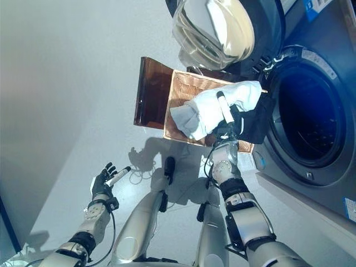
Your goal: Pick up the clothes and place them into the washing machine
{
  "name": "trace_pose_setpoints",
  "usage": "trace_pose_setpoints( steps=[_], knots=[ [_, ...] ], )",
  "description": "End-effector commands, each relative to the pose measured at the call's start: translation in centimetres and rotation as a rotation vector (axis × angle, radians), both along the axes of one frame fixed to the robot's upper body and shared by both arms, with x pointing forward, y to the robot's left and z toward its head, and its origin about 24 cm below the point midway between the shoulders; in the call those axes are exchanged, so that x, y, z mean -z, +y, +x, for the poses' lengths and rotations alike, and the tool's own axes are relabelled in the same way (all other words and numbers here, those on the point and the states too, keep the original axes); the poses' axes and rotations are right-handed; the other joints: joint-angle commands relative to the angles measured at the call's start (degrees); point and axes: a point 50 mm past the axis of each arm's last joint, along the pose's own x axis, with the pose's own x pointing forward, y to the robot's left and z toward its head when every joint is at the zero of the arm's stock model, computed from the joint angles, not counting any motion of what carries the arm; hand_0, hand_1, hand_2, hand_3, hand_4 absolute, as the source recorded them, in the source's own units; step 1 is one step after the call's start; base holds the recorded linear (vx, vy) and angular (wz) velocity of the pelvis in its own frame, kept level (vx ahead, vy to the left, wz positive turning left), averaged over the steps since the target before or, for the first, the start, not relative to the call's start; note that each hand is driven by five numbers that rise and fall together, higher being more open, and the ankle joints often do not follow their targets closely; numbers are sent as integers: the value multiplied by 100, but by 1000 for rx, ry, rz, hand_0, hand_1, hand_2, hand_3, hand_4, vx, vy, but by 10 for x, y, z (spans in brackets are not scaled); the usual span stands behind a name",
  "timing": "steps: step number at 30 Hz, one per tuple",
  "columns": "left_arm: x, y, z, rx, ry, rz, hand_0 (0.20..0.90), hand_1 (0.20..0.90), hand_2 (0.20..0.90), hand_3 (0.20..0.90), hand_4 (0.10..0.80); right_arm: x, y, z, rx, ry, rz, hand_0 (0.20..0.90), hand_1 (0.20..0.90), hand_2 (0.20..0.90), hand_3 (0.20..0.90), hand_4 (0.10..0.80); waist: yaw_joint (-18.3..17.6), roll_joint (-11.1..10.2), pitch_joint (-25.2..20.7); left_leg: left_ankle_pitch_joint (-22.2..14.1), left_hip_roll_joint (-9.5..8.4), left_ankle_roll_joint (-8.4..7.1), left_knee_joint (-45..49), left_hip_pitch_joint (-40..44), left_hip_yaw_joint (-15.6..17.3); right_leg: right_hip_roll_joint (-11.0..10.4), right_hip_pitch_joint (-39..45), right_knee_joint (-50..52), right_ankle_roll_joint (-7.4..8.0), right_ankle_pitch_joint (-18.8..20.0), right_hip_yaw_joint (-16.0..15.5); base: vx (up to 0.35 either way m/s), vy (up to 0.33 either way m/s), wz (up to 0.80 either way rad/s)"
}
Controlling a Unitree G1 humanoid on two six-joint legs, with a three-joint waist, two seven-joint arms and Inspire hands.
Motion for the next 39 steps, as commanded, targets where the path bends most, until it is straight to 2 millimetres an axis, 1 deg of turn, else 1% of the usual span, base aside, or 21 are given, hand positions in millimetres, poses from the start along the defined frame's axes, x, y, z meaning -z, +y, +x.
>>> trace_pose_setpoints(
  steps=[1, 3, 5, 8, 12, 13, 15, 16, 18, 19, 20, 21, 29, 31, 32, 36, 39],
  knots=[
    [19, 4, -25, -47, 77, -3, 900, 900, 900, 900, 800, -31, -13, -8, 69, -267, 78, 200, 200, 200, 200, 300, 33, 369, -600, 304, -5, -534, -1177, 512, -228, 256, 711, 94, 208, -526, -153, 18, 15, -10],
    [20, 3, -26, -45, 84, -7, 900, 900, 900, 900, 800, -27, -14, -11, 76, -274, 105, 200, 200, 200, 200, 300, 20, 372, -619, 299, -1, -531, -1177, 524, -217, 261, 711, 101, 207, -527, -133, 12, 13, -10],
    [23, 2, -30, -49, 94, -17, 900, 900, 900, 900, 800, -22, -20, -17, 107, -279, 130, 200, 200, 200, 200, 300, -32, 387, -651, 284, -3, -524, -1177, 542, -205, 270, 720, 99, 210, -529, -115, 16, 10, -12],
    [25, 3, -33, -52, 103, -24, 900, 900, 900, 900, 800, -17, -34, -23, 172, -287, 172, 200, 200, 200, 200, 300, -60, 420, -684, 270, -16, -520, -1177, 553, -198, 279, 731, 88, 214, -524, -91, 7, 3, -3],
    [28, 5, -38, -62, 115, -26, 900, 900, 900, 900, 800, -9, -55, -30, 264, -263, 181, 200, 200, 200, 200, 300, -92, 466, -727, 246, -37, -518, -1177, 567, -192, 283, 740, 78, 222, -522, -84, 0, 0, 0],
    [28, 5, -38, -62, 115, -26, 900, 900, 900, 900, 800, -9, -55, -30, 264, -263, 181, 200, 200, 200, 200, 300, -91, 466, -727, 246, -37, -518, -1177, 567, -192, 283, 739, 78, 222, -522, -84, 0, 0, 0],
    [30, 7, -41, -62, 127, -24, 900, 900, 900, 900, 800, -4, -67, -34, 316, -253, 198, 200, 200, 200, 200, 300, -109, 480, -752, 233, -39, -518, -1177, 572, -192, 279, 743, 81, 225, -525, -83, 0, 0, 0],
    [31, 8, -44, -65, 138, -23, 900, 900, 900, 900, 800, -4, -80, -38, 375, -262, 221, 200, 200, 200, 200, 300, -122, 488, -782, 222, -40, -514, -1177, 576, -190, 285, 741, 79, 225, -526, -66, 0, 0, 0],
    [33, 9, -47, -71, 148, -21, 900, 900, 900, 900, 800, -2, -95, -43, 445, -259, 238, 200, 200, 200, 200, 300, -141, 488, -814, 207, -41, -513, -1177, 586, -187, 287, 744, 75, 230, -530, -59, 0, 0, 0],
    [33, 10, -48, -70, 150, -19, 900, 900, 900, 900, 800, -2, -100, -43, 464, -256, 238, 200, 200, 200, 200, 300, -129, 493, -825, 203, -41, -513, -1177, 587, -188, 284, 743, 75, 233, -531, -62, 0, 0, 0],
    [33, 10, -48, -70, 149, -19, 900, 900, 900, 900, 800, -2, -100, -43, 464, -257, 238, 200, 200, 200, 200, 300, -127, 494, -825, 203, -41, -513, -1177, 586, -187, 285, 743, 75, 233, -531, -61, 0, 0, 0],
    [34, 13, -50, -71, 159, -11, 900, 900, 900, 900, 800, -2, -114, -46, 517, -246, 235, 200, 200, 200, 200, 300, -127, 500, -856, 196, -47, -511, -1177, 586, -199, 284, 746, 67, 233, -532, -46, 0, 0, 0],
    [37, 16, -57, -43, 183, 3, 900, 900, 900, 900, 800, -24, -159, -51, 672, -269, 253, 200, 200, 200, 200, 300, -92, 573, -941, 183, -67, -507, -1177, 588, -207, 291, 733, 60, 234, -542, -11, 3, -5, -7],
    [37, 19, -58, -37, 190, 13, 900, 900, 900, 900, 800, -37, -176, -51, 730, -281, 273, 200, 200, 200, 200, 300, -56, 608, -958, 177, -69, -507, -1177, 585, -217, 287, 725, 57, 239, -551, 1, 0, -7, -2],
    [37, 20, -59, -37, 194, 17, 900, 900, 900, 900, 800, -40, -181, -51, 745, -280, 277, 200, 200, 200, 200, 300, -43, 615, -967, 177, -74, -508, -1177, 586, -214, 285, 725, 55, 240, -552, 3, 0, -10, -10],
    [39, 21, -63, -12, 210, 24, 900, 900, 900, 900, 800, -64, -212, -55, 830, -292, 314, 200, 200, 200, 200, 300, 33, 694, -997, 173, -87, -512, -1177, 578, -204, 276, 718, 45, 245, -558, 12, -3, -8, -6],
    [40, 24, -66, 6, 227, 36, 900, 900, 900, 900, 800, -79, -232, -61, 873, -268, 291, 200, 200, 200, 200, 300, 83, 759, -1041, 174, -97, -512, -1177, 595, -196, 276, 708, 61, 249, -567, 22, 0, 0, 0]
  ],
)
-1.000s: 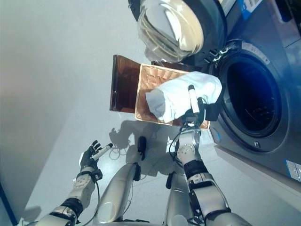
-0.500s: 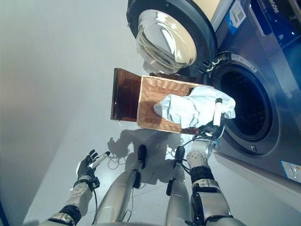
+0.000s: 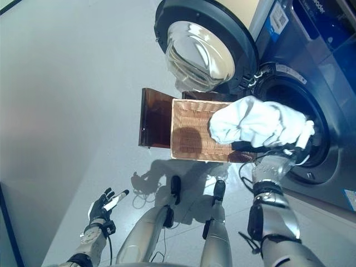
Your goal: Pick up the clothes and place them into the washing machine
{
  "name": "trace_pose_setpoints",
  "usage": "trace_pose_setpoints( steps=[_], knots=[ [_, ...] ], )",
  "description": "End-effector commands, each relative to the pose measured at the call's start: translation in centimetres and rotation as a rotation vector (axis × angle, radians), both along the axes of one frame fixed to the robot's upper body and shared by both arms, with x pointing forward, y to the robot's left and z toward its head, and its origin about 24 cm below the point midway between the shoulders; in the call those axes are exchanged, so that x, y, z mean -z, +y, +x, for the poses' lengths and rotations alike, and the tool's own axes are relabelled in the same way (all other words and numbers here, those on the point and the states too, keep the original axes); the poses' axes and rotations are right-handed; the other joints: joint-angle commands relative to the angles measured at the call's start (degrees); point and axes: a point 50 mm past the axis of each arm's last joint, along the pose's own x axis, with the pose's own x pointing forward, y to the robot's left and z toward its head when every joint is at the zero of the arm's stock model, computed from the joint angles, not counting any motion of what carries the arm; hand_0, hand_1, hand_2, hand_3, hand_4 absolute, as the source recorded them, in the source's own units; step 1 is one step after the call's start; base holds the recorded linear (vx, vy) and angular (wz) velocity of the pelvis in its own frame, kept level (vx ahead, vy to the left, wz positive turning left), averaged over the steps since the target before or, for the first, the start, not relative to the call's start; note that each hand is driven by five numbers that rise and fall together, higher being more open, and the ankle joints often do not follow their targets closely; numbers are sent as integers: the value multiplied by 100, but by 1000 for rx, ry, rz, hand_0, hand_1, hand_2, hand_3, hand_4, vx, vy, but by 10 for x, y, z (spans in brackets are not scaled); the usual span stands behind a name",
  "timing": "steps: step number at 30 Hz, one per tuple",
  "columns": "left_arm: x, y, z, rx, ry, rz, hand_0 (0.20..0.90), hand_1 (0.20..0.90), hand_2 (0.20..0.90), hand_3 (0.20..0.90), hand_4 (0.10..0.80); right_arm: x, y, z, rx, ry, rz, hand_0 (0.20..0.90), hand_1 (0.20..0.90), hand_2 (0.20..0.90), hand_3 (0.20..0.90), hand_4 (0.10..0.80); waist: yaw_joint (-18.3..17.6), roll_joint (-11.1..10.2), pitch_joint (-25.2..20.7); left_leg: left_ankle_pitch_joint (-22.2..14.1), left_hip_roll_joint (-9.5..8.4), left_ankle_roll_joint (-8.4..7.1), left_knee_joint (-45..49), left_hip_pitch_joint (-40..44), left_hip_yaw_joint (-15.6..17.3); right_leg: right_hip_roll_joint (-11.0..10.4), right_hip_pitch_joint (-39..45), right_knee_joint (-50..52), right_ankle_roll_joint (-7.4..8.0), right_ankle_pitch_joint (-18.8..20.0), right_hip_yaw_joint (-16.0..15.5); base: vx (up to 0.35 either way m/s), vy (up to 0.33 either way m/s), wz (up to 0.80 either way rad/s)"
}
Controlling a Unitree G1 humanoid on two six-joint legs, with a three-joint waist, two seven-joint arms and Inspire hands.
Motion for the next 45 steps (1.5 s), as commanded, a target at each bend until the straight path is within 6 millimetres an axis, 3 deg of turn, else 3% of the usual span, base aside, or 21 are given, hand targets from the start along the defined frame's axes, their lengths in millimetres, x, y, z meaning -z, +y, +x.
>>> trace_pose_setpoints(
  steps=[1, 6, 7, 9, 14, 16, 23, 28, 35, 41, 45],
  knots=[
    [1, 16, -6, 35, 43, 80, 900, 900, 900, 900, 800, -95, -73, -25, 232, -191, -206, 200, 200, 200, 200, 300, 137, 513, -91, 275, -57, -718, -1258, 683, -536, 282, 687, 91, 121, -467, -241, 0, 0, 0],
    [0, 19, -7, 80, 50, 98, 900, 900, 900, 900, 800, -140, -100, -35, 248, -122, -302, 200, 200, 200, 200, 300, 208, 645, -107, 296, -74, -730, -1258, 659, -510, 256, 638, 97, 142, -458, -206, -4, -1, 5],
    [0, 18, -7, 81, 49, 95, 900, 900, 900, 900, 800, -142, -101, -35, 248, -121, -305, 200, 200, 200, 200, 300, 211, 661, -102, 297, -74, -729, -1258, 656, -506, 256, 633, 98, 143, -457, -202, 0, 0, 0],
    [0, 18, -7, 99, 53, 101, 900, 900, 900, 900, 800, -168, -106, -38, 260, -127, -336, 200, 200, 200, 200, 300, 256, 737, -97, 311, -79, -734, -1258, 637, -485, 245, 609, 94, 150, -449, -174, -6, -10, 3],
    [-1, 14, -4, 130, 34, 98, 900, 900, 900, 900, 800, -213, -112, -48, 319, -175, -364, 200, 200, 200, 200, 300, 314, 883, -115, 339, -83, -751, -1258, 601, -449, 237, 547, 120, 149, -448, -133, 2, -9, -3],
    [-2, 12, -3, 137, 27, 92, 900, 900, 900, 900, 800, -222, -113, -51, 342, -188, -353, 200, 200, 200, 200, 300, 322, 945, -113, 349, -88, -753, -1258, 582, -434, 245, 504, 148, 150, -451, -108, 4, -8, -2],
    [0, 7, -4, 141, 34, 88, 900, 900, 900, 900, 800, -234, -119, -63, 427, -204, -290, 200, 200, 200, 200, 300, 329, 1154, -110, 367, -82, -751, -1258, 472, -415, 247, 355, 203, 136, -473, -57, 7, -3, -4],
    [-1, 4, -2, 148, 30, 87, 900, 900, 900, 900, 800, -231, -123, -69, 467, -166, -240, 200, 200, 200, 200, 300, 352, 1244, -104, 378, -80, -747, -1258, 400, -394, 244, 248, 233, 129, -471, -33, 0, 0, 0],
    [1, 1, -3, 133, 41, 83, 900, 900, 900, 900, 800, -228, -123, -74, 550, -261, -86, 200, 200, 200, 200, 300, 280, 1377, -131, 371, -77, -735, -1258, 295, -356, 266, 86, 256, 118, -467, 36, 2, 1, 0],
    [-2, -2, 4, 156, 18, 88, 900, 900, 900, 900, 800, -231, -99, -40, 380, -184, -216, 200, 200, 200, 200, 300, 331, 1450, -60, 397, -48, -734, -1258, 221, -273, 244, -49, 289, 108, -463, 102, -14, -8, -5],
    [-9, -2, 13, 166, -27, 88, 900, 900, 900, 900, 800, -248, -79, -19, 268, -162, -321, 200, 200, 200, 200, 300, 416, 1530, 81, 467, -27, -742, -1258, 137, -221, 237, -212, 345, 93, -462, 157, -42, -42, -13]
  ],
)
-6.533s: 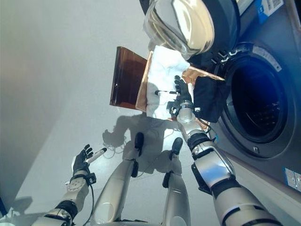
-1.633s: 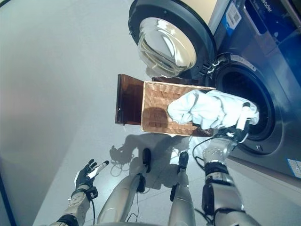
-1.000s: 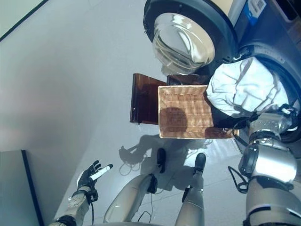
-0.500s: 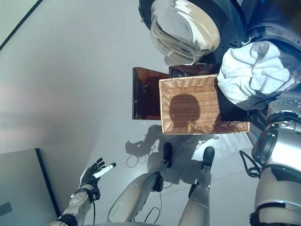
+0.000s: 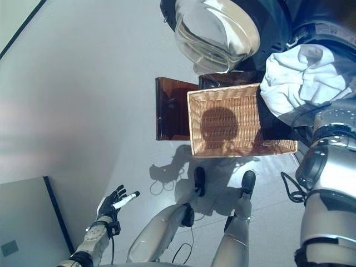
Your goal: Pick up the clothes and place them into the washing machine
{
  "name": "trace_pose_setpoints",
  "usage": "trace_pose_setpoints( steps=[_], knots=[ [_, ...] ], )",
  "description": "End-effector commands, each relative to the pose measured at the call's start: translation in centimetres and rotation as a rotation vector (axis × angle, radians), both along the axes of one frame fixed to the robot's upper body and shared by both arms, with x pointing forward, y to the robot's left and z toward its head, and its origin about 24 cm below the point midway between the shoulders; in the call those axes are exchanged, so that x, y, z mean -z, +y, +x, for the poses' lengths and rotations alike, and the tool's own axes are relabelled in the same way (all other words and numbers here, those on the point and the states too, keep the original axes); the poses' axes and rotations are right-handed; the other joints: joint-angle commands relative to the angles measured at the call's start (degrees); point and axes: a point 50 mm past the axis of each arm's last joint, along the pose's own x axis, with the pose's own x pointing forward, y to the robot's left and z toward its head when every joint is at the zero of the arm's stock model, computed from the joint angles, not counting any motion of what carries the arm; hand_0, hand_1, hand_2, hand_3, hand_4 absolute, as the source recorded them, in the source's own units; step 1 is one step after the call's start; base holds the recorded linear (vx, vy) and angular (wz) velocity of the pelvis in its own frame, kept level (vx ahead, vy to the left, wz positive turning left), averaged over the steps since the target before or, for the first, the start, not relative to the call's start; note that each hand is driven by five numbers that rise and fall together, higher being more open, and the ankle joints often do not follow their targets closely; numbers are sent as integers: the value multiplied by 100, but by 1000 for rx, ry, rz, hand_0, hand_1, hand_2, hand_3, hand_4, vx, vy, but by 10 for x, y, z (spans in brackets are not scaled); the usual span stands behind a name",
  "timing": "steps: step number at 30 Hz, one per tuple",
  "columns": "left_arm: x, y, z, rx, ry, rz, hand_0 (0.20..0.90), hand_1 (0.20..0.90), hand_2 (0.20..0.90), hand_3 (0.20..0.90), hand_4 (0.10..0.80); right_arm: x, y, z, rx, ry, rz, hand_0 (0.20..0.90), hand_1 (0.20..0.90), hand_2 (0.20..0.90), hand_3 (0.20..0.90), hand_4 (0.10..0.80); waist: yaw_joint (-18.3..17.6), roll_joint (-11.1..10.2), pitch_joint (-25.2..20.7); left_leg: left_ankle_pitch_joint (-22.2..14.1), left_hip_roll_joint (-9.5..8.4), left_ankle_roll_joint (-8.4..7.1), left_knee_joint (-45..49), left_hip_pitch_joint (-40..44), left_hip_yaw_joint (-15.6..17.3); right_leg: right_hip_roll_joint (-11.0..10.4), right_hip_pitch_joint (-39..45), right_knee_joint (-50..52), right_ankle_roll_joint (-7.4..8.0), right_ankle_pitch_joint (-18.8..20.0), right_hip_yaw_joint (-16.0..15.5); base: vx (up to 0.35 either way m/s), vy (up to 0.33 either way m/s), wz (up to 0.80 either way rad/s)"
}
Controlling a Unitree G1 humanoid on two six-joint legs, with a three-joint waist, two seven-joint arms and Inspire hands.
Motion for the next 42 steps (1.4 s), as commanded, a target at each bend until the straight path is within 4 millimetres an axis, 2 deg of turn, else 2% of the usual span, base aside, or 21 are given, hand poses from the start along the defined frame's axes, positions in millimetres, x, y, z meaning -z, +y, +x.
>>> trace_pose_setpoints(
  steps=[1, 9, 22, 25, 29, 30, 31, 36, 39, 42],
  knots=[
    [-10, 19, 7, -47, -53, 57, 900, 900, 900, 900, 800, -99, -19, -26, 73, -115, -344, 200, 200, 200, 200, 300, 159, 706, -18, 121, 358, -973, -398, 169, -590, 558, 370, 368, -217, -545, -288, -38, -56, -10],
    [-18, 18, 18, -79, -119, 16, 900, 900, 900, 900, 800, -151, 2, -26, 47, -151, -480, 200, 200, 200, 200, 300, 263, 826, 240, 249, 437, -1014, -398, -190, -577, 609, -189, 594, -268, -571, -249, -18, -60, -1],
    [-27, 25, 30, -134, -160, 32, 900, 900, 900, 900, 800, -194, 11, -38, 62, -102, -634, 200, 200, 200, 200, 300, 271, 784, 451, 332, 567, -1062, -398, -623, -623, 683, -894, 931, -315, -711, -188, 12, -40, -2],
    [-27, 26, 31, -150, -159, 34, 900, 900, 900, 900, 800, -206, 9, -49, 115, -170, -602, 200, 200, 200, 200, 300, 256, 772, 437, 285, 578, -1061, -398, -660, -629, 706, -970, 976, -311, -786, -173, 16, -2, -1],
    [-27, 29, 29, -168, -158, 47, 900, 900, 900, 900, 800, -224, 3, -75, 242, -279, -554, 200, 200, 200, 200, 300, 228, 755, 388, 270, 585, -1068, -398, -707, -652, 726, -1022, 978, -307, -825, -170, 1, -6, -2],
    [-28, 29, 30, -168, -160, 47, 900, 900, 900, 900, 800, -224, 4, -76, 245, -280, -554, 200, 200, 200, 200, 300, 227, 759, 396, 321, 589, -1066, -398, -739, -648, 730, -1052, 972, -314, -771, -172, 0, 0, 0],
    [-28, 30, 30, -178, -163, 53, 900, 900, 900, 900, 800, -235, 3, -89, 299, -340, -551, 200, 200, 200, 200, 300, 207, 751, 369, 298, 590, -1068, -398, -750, -668, 734, -1072, 965, -300, -793, -177, 0, 0, 0],
    [-26, 39, 23, -214, -151, 81, 900, 900, 900, 900, 800, -249, -7, -122, 423, -442, -527, 200, 200, 200, 200, 300, 174, 688, 300, 291, 606, -1088, -398, -797, -723, 760, -1119, 960, -296, -807, -229, 15, -9, 3],
    [-24, 43, 17, -223, -135, 95, 900, 900, 900, 900, 800, -243, -23, -140, 506, -398, -507, 200, 200, 200, 200, 300, 98, 632, 278, 237, 610, -1099, -398, -798, -746, 783, -1115, 964, -296, -844, -258, 30, -1, 9],
    [-20, 47, 9, -223, -110, 120, 900, 900, 900, 900, 800, -226, -45, -156, 584, -297, -468, 200, 200, 200, 200, 300, 29, 542, 230, 264, 601, -1102, -398, -808, -743, 799, -1093, 952, -311, -807, -300, 10, -5, 8]
  ],
)
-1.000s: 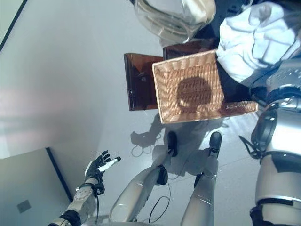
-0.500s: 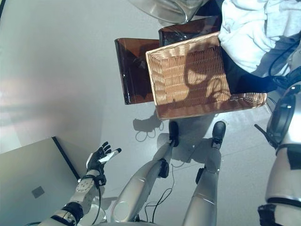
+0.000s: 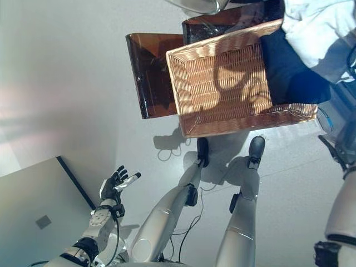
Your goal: Pick up the clothes and place them into the washing machine
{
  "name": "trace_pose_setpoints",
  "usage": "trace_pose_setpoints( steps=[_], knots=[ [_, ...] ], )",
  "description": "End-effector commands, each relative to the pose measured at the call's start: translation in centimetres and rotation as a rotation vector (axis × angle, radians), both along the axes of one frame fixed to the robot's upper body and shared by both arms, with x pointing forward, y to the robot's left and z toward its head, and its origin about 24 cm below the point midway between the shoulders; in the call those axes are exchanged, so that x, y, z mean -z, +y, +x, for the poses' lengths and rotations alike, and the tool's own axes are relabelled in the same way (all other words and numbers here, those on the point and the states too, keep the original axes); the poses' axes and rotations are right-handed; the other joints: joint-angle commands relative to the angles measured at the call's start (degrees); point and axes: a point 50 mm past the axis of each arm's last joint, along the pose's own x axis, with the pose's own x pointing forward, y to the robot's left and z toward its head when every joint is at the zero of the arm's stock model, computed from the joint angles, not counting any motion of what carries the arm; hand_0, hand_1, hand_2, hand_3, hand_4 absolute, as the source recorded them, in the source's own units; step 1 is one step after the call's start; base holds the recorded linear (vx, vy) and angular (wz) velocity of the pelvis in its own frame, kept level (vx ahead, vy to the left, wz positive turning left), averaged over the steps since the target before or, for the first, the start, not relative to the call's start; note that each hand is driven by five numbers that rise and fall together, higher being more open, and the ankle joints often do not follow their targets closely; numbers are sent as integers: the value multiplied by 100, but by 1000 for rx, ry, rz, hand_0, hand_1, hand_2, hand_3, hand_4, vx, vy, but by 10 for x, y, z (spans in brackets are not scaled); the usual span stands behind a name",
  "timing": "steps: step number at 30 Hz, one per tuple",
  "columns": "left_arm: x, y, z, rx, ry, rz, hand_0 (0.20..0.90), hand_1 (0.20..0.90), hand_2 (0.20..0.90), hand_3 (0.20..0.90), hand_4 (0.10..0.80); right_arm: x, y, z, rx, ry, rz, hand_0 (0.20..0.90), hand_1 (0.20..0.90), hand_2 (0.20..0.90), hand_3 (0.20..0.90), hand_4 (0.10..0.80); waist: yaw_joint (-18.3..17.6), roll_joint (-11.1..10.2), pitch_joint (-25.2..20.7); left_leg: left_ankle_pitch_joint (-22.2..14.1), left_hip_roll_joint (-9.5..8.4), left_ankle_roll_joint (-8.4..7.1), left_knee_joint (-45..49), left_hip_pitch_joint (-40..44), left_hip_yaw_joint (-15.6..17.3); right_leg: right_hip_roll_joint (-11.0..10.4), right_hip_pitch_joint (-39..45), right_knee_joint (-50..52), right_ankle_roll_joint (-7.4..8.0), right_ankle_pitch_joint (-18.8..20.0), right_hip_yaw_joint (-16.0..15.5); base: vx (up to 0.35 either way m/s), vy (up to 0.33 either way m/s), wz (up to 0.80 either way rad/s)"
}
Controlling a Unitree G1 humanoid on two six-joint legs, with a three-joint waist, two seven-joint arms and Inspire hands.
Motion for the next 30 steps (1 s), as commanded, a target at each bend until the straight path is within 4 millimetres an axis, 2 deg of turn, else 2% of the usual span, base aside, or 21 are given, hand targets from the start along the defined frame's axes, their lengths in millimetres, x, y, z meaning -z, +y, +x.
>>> trace_pose_setpoints(
  steps=[1, 3, 6, 10, 11, 12, 13, 23, 26, 30],
  knots=[
    [10, 52, -34, -171, 89, 111, 900, 900, 900, 900, 800, -54, -45, -115, 430, -176, -187, 200, 200, 200, 200, 300, 12, 224, -290, 13, 295, -860, -238, 316, -392, 443, 75, 925, -63, -892, -175, 59, 13, 13],
    [11, 53, -37, -164, 100, 126, 900, 900, 900, 900, 800, -42, -55, -119, 459, -129, -148, 200, 200, 200, 200, 300, -39, 185, -311, 0, 297, -851, -238, 325, -398, 455, 83, 921, -72, -899, -177, 18, 13, 6],
    [11, 52, -36, -151, 100, 135, 900, 900, 900, 900, 800, -33, -58, -114, 444, -111, -119, 200, 200, 200, 200, 300, -74, 166, -335, 2, 309, -839, -238, 300, -388, 438, 63, 882, -68, -882, -155, 0, 0, 0],
    [9, 49, -33, -146, 90, 124, 900, 900, 900, 900, 800, -33, -49, -93, 360, -87, -156, 200, 200, 200, 200, 300, -19, 211, -317, 2, 313, -827, -238, 300, -365, 425, 45, 862, -57, -854, -110, 0, 0, 0],
    [9, 50, -32, -148, 84, 122, 900, 900, 900, 900, 800, -38, -42, -82, 309, -93, -200, 252, 252, 252, 252, 337, 18, 231, -312, -49, 307, -827, -238, 335, -358, 427, 73, 872, -47, -902, -101, 0, 0, 0],
    [9, 50, -32, -150, 84, 121, 900, 900, 900, 900, 800, -37, -42, -82, 306, -94, -201, 354, 354, 354, 354, 410, 8, 232, -297, -9, 309, -824, -238, 321, -351, 429, 57, 874, -53, -861, -100, 0, 0, 0],
    [9, 50, -32, -157, 88, 118, 900, 900, 900, 900, 800, -36, -39, -76, 280, -107, -200, 900, 900, 900, 900, 800, 30, 251, -282, 16, 315, -826, -238, 308, -346, 431, 42, 876, -55, -839, -97, -57, -3, -2],
    [9, 52, -29, -160, 93, 122, 900, 900, 900, 900, 800, -40, -19, -52, 240, -30, -290, 900, 900, 900, 900, 800, 42, 216, -252, 33, 323, -855, -238, 298, -317, 441, 96, 817, -54, -781, -150, -4, -1, 0],
    [7, 52, -27, -159, 86, 124, 900, 900, 900, 900, 800, -39, -18, -50, 259, 13, -303, 900, 900, 900, 900, 800, 37, 204, -257, 35, 319, -862, -238, 311, -320, 447, 124, 805, -56, -776, -169, 0, 0, 0],
    [6, 54, -26, -163, 79, 129, 900, 900, 900, 900, 800, -33, -11, -35, 239, 127, -404, 900, 900, 900, 900, 800, 2, 126, -234, 33, 326, -871, -238, 339, -301, 470, 208, 772, -61, -752, -180, 0, 0, 0]
  ],
)
